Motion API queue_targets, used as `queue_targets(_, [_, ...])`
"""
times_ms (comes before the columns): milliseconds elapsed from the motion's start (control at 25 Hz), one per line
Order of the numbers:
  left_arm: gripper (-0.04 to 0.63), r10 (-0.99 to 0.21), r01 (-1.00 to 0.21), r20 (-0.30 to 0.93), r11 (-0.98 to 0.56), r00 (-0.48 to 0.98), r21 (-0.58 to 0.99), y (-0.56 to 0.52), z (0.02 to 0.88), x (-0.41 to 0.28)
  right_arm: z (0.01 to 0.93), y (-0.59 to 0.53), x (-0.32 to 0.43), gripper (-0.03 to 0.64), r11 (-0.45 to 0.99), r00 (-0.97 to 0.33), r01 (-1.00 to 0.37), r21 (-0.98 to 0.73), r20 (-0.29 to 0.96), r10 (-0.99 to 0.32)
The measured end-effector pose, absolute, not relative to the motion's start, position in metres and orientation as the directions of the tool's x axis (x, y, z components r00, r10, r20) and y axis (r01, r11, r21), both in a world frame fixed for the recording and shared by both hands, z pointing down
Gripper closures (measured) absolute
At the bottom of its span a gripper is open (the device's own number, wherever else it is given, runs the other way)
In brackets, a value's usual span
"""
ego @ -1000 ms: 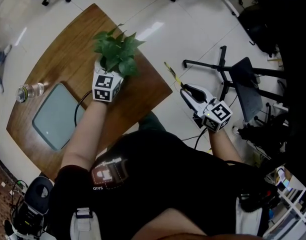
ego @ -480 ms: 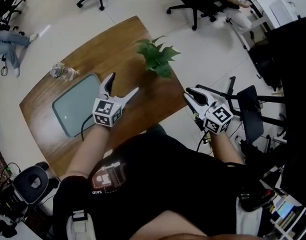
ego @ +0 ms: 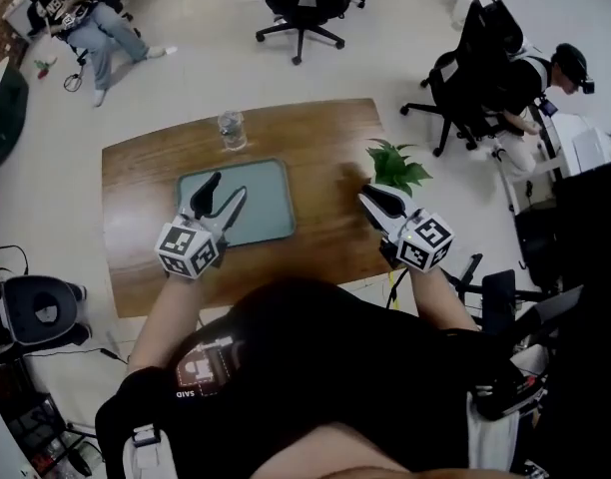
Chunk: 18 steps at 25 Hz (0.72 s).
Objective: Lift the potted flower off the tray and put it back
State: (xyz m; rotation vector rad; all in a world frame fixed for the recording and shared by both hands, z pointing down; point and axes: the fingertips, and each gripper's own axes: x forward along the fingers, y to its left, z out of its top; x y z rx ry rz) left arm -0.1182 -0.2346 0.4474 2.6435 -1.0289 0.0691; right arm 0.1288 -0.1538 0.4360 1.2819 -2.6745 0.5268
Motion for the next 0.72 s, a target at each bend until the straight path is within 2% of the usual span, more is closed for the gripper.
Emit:
queue_targets(160, [0.417, -0.718, -0.72, 0.135, -0.631, 0.683, 0.289, -0.218, 0.439, -0.196, 0.436, -0.18, 0.067, 0.538, 0.645, -0.691, -0.723, -0.247, 0.261, -0.674])
queue_targets(360, [0.594, -0.739, -0.733, 0.132, -0.596, 0.66, 0.329, -0.192, 0.433, -0.258, 0.446, -0.201, 0.0, 0.541, 0.694, -0.732, -0.679, -0.239, 0.285, -0.619])
queue_targets(480, [0.595, -0.765, -0.755, 0.139, -0.559, 0.629, 0.342, -0.182, 0.437, -0.283, 0.459, -0.206, -0.036, 0.541, 0.73, -0.765, -0.638, -0.245, 0.312, -0.563])
queue_targets(720, [0.595, -0.784, -0.725, 0.095, -0.512, 0.614, 0.46, -0.18, 0.437, -0.306, 0.469, -0.203, -0.071, 0.54, 0.767, -0.799, -0.588, -0.257, 0.331, -0.502])
